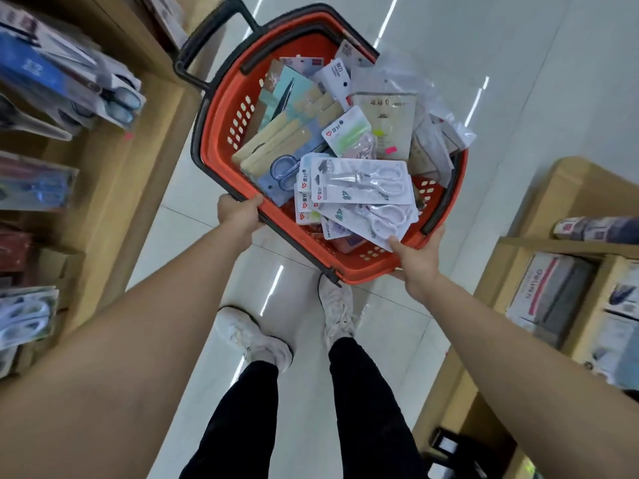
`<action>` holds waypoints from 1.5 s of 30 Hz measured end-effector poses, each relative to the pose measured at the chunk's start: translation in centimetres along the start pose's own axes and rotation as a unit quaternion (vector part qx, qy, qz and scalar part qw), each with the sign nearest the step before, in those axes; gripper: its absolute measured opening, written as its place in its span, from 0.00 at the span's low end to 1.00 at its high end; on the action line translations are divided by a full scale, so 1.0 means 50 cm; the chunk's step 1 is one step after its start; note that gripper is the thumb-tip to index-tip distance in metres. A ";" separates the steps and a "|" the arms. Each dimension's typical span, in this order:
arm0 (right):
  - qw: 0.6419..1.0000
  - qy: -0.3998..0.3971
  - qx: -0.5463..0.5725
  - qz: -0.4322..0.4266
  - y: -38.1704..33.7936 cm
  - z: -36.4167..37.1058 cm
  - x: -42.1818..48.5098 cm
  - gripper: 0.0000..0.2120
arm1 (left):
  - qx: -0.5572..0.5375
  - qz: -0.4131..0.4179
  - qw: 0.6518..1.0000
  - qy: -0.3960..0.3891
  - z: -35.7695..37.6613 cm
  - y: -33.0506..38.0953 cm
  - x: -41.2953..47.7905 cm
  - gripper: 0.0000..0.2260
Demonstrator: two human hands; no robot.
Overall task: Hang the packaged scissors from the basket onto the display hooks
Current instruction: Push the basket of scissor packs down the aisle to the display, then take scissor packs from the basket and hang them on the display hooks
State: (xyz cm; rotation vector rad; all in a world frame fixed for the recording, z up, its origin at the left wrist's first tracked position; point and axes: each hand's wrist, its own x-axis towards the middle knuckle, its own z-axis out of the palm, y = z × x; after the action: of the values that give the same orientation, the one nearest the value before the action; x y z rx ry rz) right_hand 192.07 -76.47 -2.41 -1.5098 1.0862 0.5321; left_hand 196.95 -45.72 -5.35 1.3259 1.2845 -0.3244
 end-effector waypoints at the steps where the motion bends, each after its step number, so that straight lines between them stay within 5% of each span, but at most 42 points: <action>1: 1.000 0.004 -0.004 -0.001 -0.003 0.003 -0.002 0.48 | -0.006 -0.003 1.000 -0.001 -0.005 -0.004 0.000 0.15; 28: 0.967 -0.050 -0.239 -0.071 -0.044 0.125 -0.015 0.51 | -0.113 -0.091 0.983 0.114 -0.188 -0.130 -0.043 0.12; 31: 0.874 0.038 -0.421 -0.240 -0.076 0.152 -0.041 0.46 | -0.117 -0.086 0.980 0.135 -0.215 -0.117 -0.030 0.14; 34: 0.683 -0.031 -0.541 -0.490 -0.127 0.209 -0.059 0.46 | -0.137 -0.073 0.979 0.131 -0.233 -0.113 -0.019 0.15; 39: 0.412 -0.198 -0.761 -0.460 -0.175 0.349 -0.022 0.66 | -0.144 -0.070 0.984 0.077 -0.259 -0.105 -0.034 0.15; 41: 0.377 -0.201 -0.787 -0.445 -0.175 0.372 -0.018 0.65 | -0.127 -0.074 0.988 0.054 -0.272 -0.103 -0.061 0.20; 45: 0.425 -0.161 -0.741 -0.495 -0.171 0.357 -0.031 0.41 | 0.009 -0.029 0.989 0.142 -0.260 -0.123 -0.147 0.27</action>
State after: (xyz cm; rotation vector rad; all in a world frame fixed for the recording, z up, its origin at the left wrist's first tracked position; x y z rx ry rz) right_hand 202.76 -59.79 -1.21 -2.8712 -1.2341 0.8467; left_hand 183.06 -40.27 0.80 1.3861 1.5630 -0.1916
